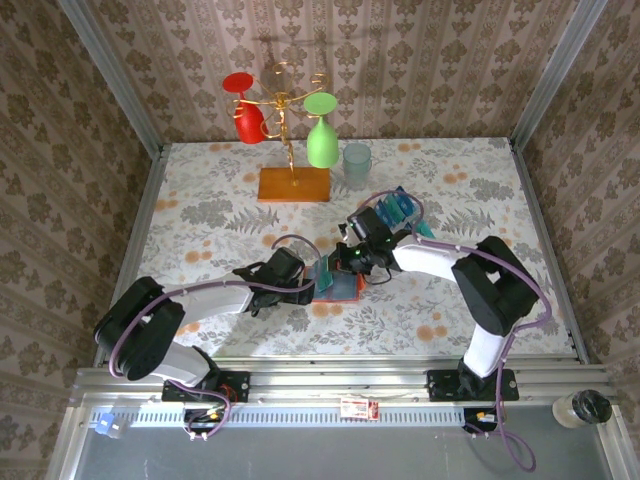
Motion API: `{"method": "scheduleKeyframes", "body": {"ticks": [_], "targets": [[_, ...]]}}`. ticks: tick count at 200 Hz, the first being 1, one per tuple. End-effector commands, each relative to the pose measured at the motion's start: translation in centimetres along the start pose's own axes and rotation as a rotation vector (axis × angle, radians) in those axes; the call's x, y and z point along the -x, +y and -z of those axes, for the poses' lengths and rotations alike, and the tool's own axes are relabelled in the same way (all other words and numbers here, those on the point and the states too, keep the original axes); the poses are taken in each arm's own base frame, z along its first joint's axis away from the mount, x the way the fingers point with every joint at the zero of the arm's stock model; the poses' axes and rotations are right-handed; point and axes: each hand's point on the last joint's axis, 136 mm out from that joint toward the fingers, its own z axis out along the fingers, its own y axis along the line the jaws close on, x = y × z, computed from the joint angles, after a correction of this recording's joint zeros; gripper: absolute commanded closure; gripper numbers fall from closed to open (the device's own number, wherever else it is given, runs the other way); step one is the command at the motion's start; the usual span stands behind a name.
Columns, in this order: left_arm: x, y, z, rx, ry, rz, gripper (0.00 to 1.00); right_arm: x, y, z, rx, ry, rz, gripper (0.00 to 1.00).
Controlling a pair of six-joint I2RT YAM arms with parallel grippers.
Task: Put the credit cards into the card holder
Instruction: Insert the credit card into the card slot.
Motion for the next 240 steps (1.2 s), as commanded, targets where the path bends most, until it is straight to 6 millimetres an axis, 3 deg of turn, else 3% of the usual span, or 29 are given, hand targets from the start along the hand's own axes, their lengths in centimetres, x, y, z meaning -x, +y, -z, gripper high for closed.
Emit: {"method": "scheduleKeyframes", "body": {"ticks": [1,32,113,240], "targets": [[-0.8,0.2,-0.3,0.021,0.034,-0.014,0.00,0.9,0.5,2.6,0.015,-0.064,0.004,1.00],[-1.0,0.3,-0.4,0.026,0.038,-0.008,0.00,0.9,-0.5,3.3,0.019,-0.138,-0.022,1.00],[-1.5,0.7,-0.4,0.044,0.042,0.003,0.00,0.8,-1.8,3.0,0.074,-0.261,-0.054,1.00],[-1.6,0.7,-0.5,0.041,0.042,0.000,0.00,1.0,-2.6,1.6,0.062,-0.285,-0.065,1.00]]}}
